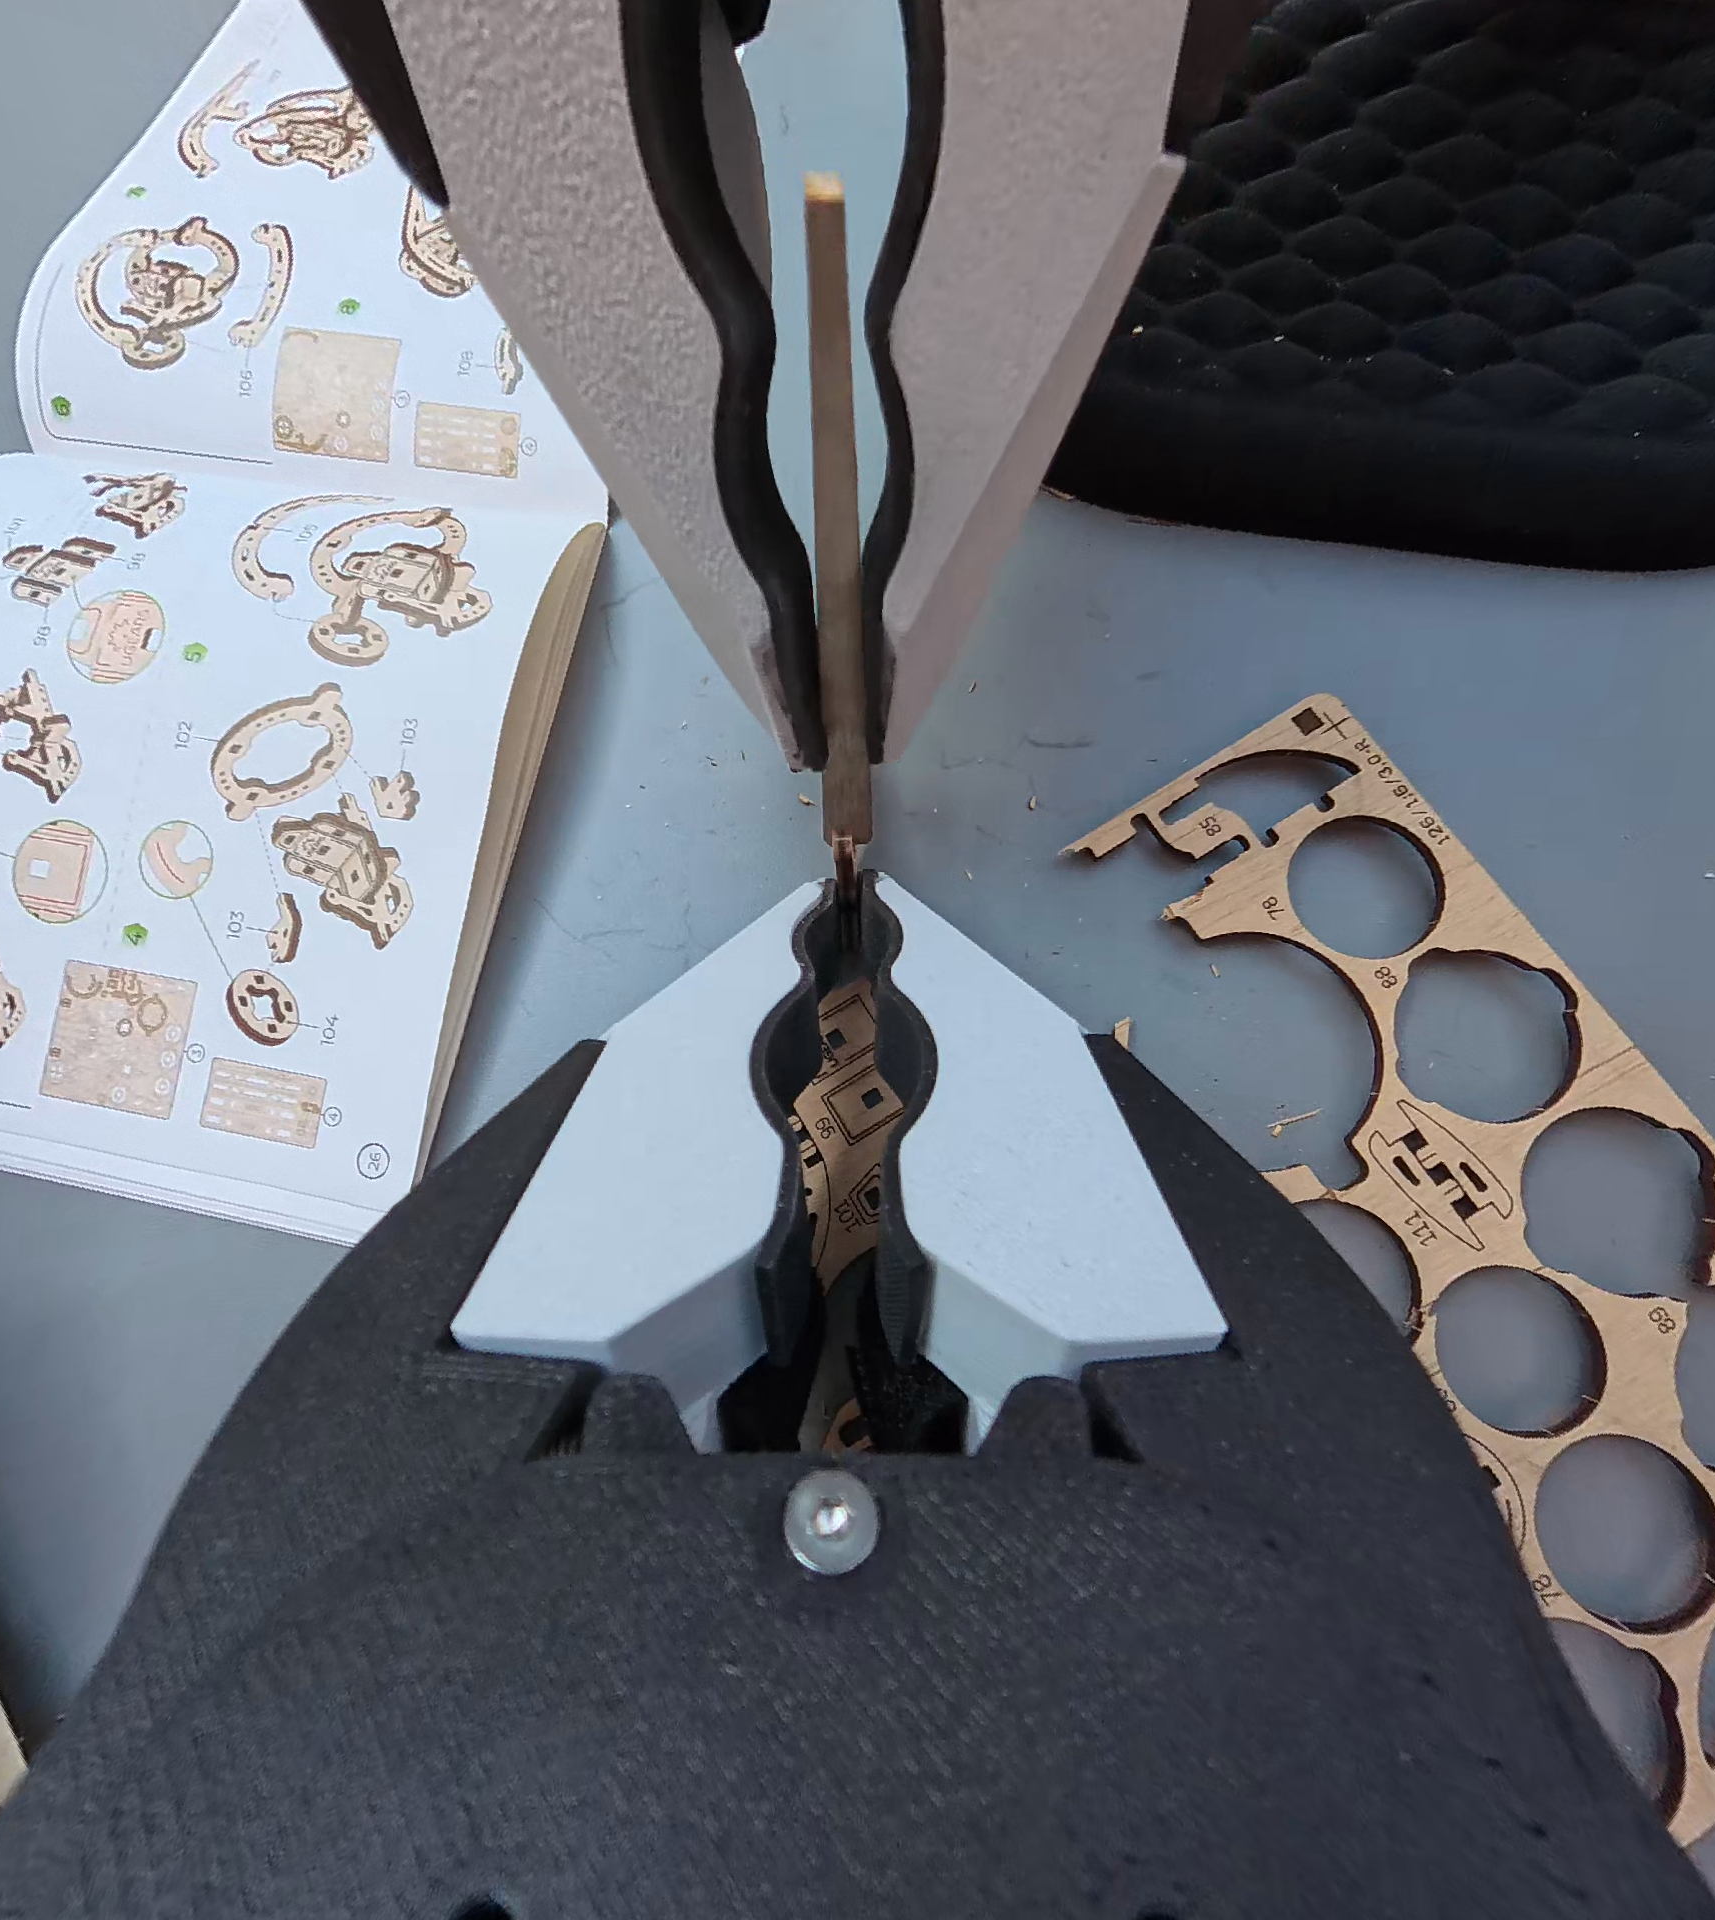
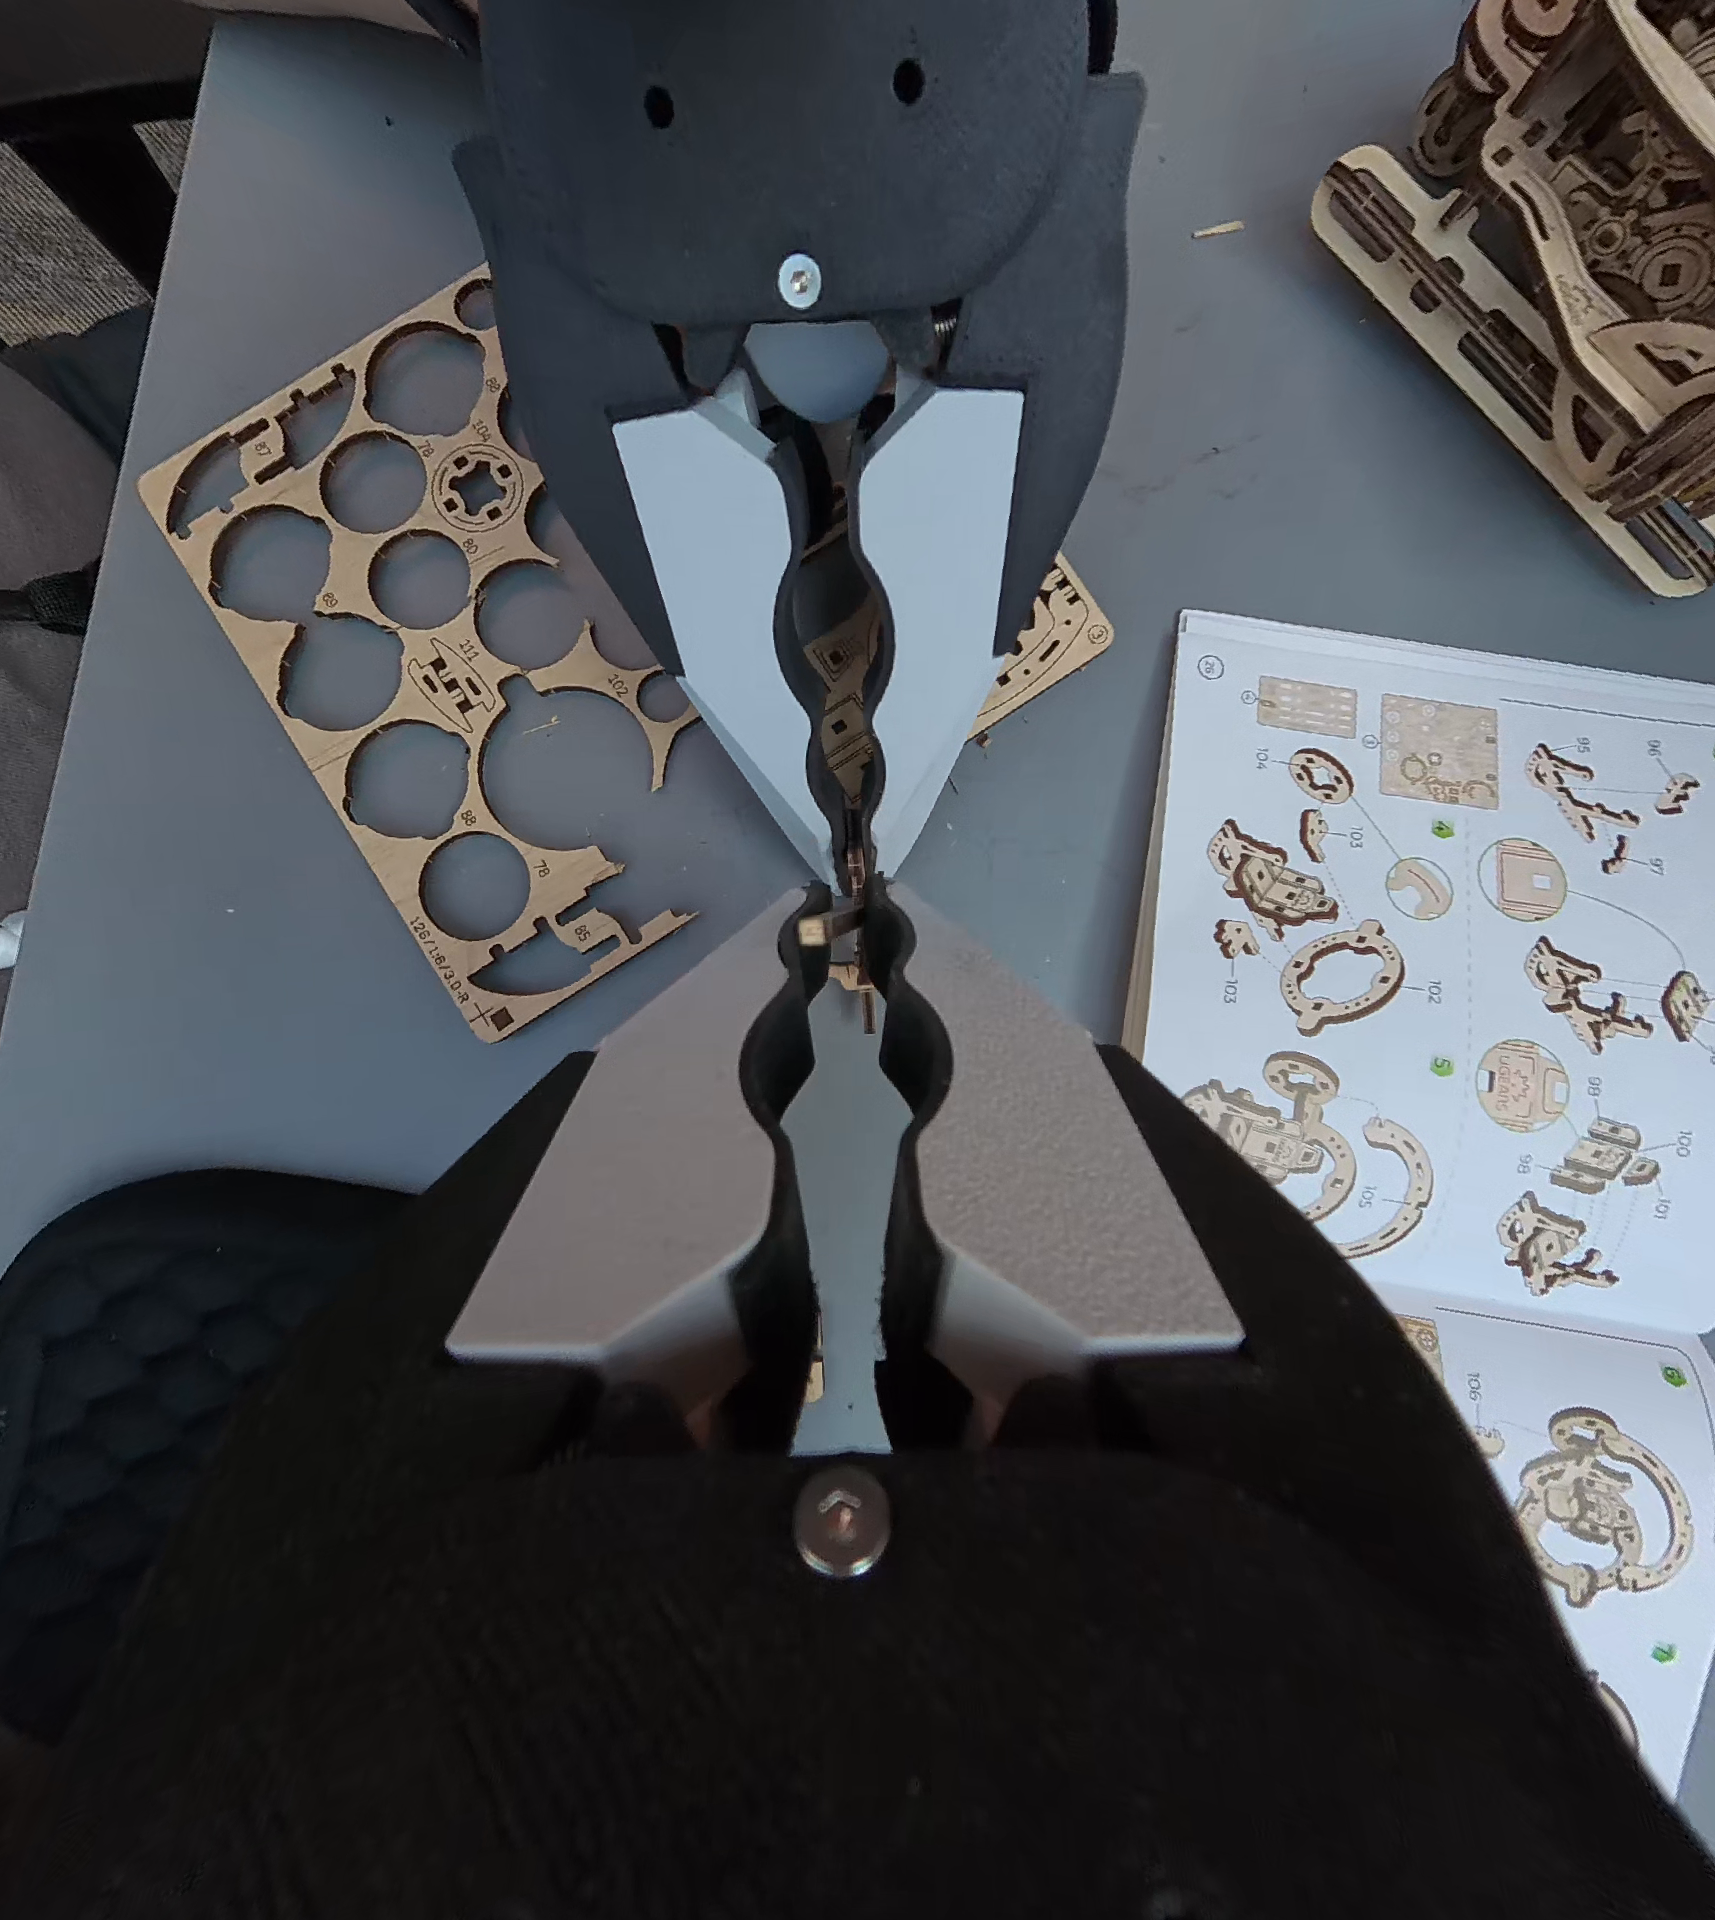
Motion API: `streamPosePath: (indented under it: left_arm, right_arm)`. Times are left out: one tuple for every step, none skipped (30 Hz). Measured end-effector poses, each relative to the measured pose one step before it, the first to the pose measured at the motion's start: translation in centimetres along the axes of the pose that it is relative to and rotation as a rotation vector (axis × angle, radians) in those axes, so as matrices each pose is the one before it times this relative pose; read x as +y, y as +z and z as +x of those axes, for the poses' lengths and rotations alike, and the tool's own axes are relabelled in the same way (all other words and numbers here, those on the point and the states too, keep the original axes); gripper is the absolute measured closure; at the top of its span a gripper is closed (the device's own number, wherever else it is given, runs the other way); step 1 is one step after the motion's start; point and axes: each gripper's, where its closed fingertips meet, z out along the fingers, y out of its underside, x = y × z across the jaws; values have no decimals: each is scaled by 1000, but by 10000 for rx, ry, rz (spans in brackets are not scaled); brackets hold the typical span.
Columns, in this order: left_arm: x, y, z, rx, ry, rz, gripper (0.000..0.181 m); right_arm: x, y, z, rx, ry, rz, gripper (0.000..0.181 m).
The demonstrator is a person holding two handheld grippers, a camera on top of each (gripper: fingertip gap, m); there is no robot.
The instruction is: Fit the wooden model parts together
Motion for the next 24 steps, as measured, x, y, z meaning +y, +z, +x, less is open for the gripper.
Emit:
streamPosePath:
  left_arm:
    - [30, 4, -8, 5, -14, -4, 181]
    - [2, 5, -3, 3, -14, 11, 181]
    - [-3, -1, -2, 6, -22, 9, 181]
    - [3, -1, 2, 8, -19, 0, 181]
    - [-9, -1, -1, 2, -4, -5, 181]
    - [2, 1, -6, 2, -1, -3, 181]
    - [-15, 8, 6, 10, -19, 12, 181]
    - [-20, -13, -2, 19, -30, 12, 181]
    - [-8, 3, -4, 16, -29, -7, 181]
    - [2, 6, -8, 2, -5, -9, 181]
    - [13, 3, 5, -6, 12, -6, 181]
    - [9, 6, 1, -1, -2, -1, 181]
    - [5, -3, -5, 9, -25, 1, 181]
    - [-6, 5, -4, 9, -21, 4, 181]
    - [2, -2, 3, 5, -13, 2, 181]
    - [-12, -1, -2, -5, -2, -2, 181]
    - [-3, -8, -6, -12, 2, -6, 181]
    - [5, 4, 1, -7, -5, -13, 181]
    - [4, 0, 0, 0, -12, -5, 181]
    - [1, 0, -5, 7, -11, 1, 181]
    - [10, 2, 3, -2, 17, 2, 181]
    - [-1, 2, -1, -24, 55, -8, 181]
    - [-4, 5, 0, -43, 83, -14, 181]
    - [5, 1, 3, -42, 67, -23, 181]
  right_arm:
    - [-128, 76, -17, 32, -57, -25, 177]
    - [-100, 71, -16, 34, -41, -39, 177]
    - [-25, 24, 2, 49, -61, -66, 177]
    - [-21, 24, 7, 34, -19, -34, 177]
    - [-20, 14, -17, 15, -20, -4, 177]
    - [28, -9, -28, 2, -2, 2, 177]
    - [78, -37, -38, -7, 10, -19, 177]
    - [101, -62, -36, 12, -18, -37, 177]
    - [42, -12, -53, 22, -15, -29, 177]
    - [12, 2, -24, 56, -52, -60, 177]
    - [-31, 31, -28, 58, -52, -69, 177]
    - [-53, 43, -21, 50, -43, -61, 177]
    - [-29, 25, -11, 60, -64, -65, 177]
    - [2, 3, -16, 52, -27, -54, 177]
    - [23, -5, -26, 66, -37, -42, 177]
    - [37, -8, -46, 54, -53, -27, 177]
    - [30, -22, -8, 44, -10, -22, 177]
    - [-24, 12, -5, 37, 11, -8, 177]
    - [-10, 18, -4, 32, -19, -31, 177]
    - [-22, 16, 2, 18, -17, -32, 177]
    - [-62, 30, 30, -33, 10, 30, 177]
    - [-56, 22, 58, -127, 102, 98, 177]
    - [-5, -12, 93, -190, 152, 117, 177]
    - [18, -15, 72, -243, 166, 104, 177]
